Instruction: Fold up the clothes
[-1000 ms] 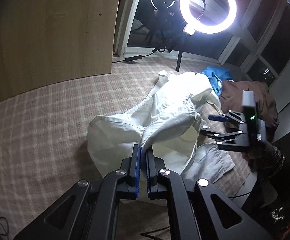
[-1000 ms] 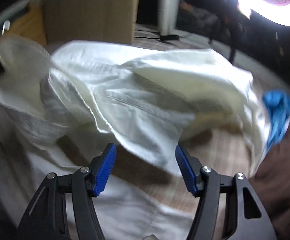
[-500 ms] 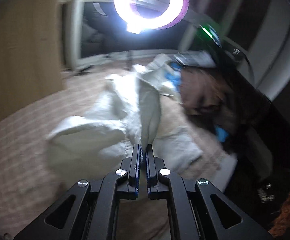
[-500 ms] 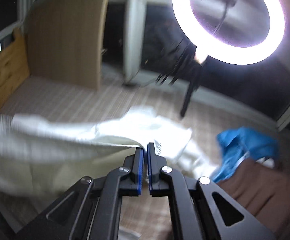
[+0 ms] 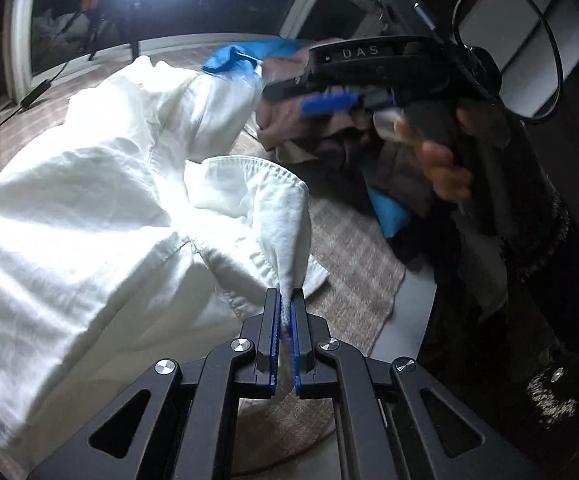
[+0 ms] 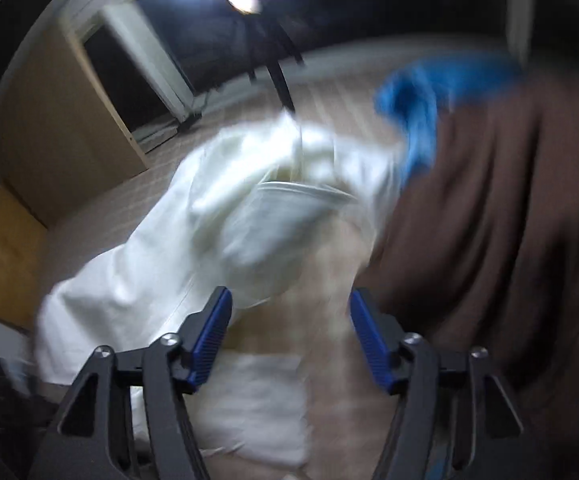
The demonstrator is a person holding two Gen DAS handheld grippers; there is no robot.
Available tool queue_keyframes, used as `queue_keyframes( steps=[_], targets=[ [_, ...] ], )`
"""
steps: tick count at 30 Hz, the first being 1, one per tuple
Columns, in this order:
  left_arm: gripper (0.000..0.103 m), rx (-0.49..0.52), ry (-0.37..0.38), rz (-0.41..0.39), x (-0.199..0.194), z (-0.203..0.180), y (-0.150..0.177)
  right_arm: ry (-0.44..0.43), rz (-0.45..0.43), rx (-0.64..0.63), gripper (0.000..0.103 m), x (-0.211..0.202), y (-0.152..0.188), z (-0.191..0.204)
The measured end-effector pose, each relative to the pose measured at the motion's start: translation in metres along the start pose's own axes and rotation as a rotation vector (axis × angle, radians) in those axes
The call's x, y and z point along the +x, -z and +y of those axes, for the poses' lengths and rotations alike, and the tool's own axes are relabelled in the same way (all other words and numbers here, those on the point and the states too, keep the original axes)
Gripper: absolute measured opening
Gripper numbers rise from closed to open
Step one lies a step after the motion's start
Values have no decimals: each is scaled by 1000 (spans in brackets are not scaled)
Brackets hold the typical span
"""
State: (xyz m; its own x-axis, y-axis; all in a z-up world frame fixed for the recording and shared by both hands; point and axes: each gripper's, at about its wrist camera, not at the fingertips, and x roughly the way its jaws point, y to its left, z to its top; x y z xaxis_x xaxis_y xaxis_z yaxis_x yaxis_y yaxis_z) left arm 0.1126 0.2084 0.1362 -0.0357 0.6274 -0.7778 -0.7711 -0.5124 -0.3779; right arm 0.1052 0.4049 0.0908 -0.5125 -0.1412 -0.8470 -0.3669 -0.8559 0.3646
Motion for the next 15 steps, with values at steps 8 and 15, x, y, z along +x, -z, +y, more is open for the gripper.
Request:
queue_keyframes(
  steps=[8,15],
  targets=[
    [4,99,-10,28,14,-26,12,-68,203,18,62,52,25,22],
    [4,144,-9,65,26,-32,20,-191,295,113,62,64,35,19]
  ],
)
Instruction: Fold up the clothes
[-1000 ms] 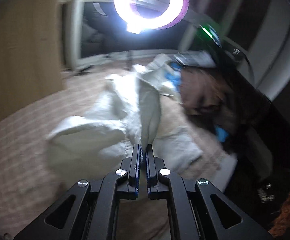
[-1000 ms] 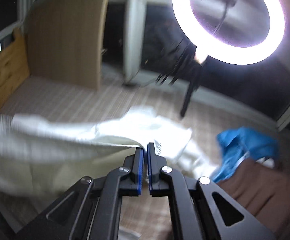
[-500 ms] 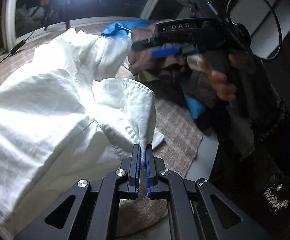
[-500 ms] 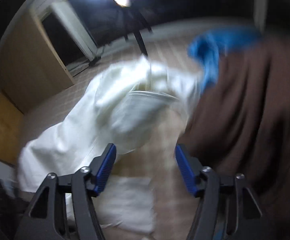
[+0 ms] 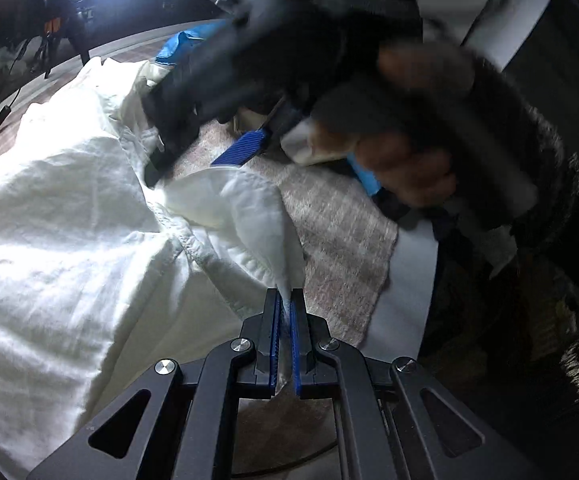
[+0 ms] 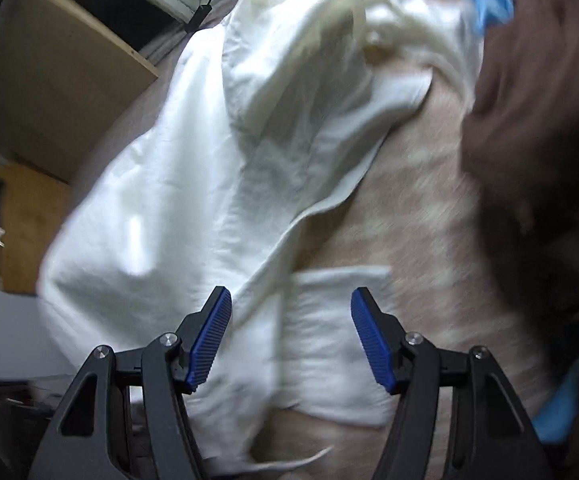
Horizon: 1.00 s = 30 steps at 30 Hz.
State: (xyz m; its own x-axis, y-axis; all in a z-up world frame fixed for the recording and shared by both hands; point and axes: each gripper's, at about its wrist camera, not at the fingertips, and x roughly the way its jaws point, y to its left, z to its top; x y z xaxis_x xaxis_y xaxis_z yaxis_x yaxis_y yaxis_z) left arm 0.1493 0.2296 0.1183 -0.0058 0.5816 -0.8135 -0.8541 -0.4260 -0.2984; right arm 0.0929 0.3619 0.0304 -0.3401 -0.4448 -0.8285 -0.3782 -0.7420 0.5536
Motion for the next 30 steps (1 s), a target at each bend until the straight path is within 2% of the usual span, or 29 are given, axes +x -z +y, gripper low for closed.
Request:
queue_keyframes(
  steps=[1,3,5,8,11,12,13,14,17,21,22,23,24,27,30],
  targets=[
    [4,7,-1,4,1,-1,1,-30,-19,20,62,-5,0,-2],
    [4,11,5,1,0,-2,2,1,-56,10,62,-13,1,-1],
    [4,10,10,-4,-3,-4,3,58,-40,-6,62,-9,2,1],
    [4,24,18,-6,-10,-6,3,82,4,-22,62,5,7,3],
    [4,33,16,0,-12,-7,3,106,-13,-41,61,16,8,4],
    [4,35,18,2,-12,-7,4,105,-17,-44,59,19,8,2],
    [4,36,21,3,-13,-7,5,94,-15,-40,46,21,7,0],
    [4,36,24,-1,-15,-6,6,60,-8,-21,41,21,7,-4],
    [4,22,47,-16,-24,-2,8,-29,-39,12,38,13,14,-17],
    [4,28,52,-17,-28,-2,7,-47,-11,27,38,24,19,-21],
    [5,32,48,-10,-27,-2,6,-48,-16,15,30,27,21,-19],
    [5,33,43,-1,-23,-4,6,-47,-30,-4,11,27,23,-16],
    [5,34,47,7,-24,-4,6,-46,-55,-19,6,21,25,-14],
    [9,40,45,25,-35,-1,6,-51,-133,-19,5,-9,28,-17],
    [12,26,29,1,-64,9,7,-8,-244,-27,5,-61,29,-22]
  ],
)
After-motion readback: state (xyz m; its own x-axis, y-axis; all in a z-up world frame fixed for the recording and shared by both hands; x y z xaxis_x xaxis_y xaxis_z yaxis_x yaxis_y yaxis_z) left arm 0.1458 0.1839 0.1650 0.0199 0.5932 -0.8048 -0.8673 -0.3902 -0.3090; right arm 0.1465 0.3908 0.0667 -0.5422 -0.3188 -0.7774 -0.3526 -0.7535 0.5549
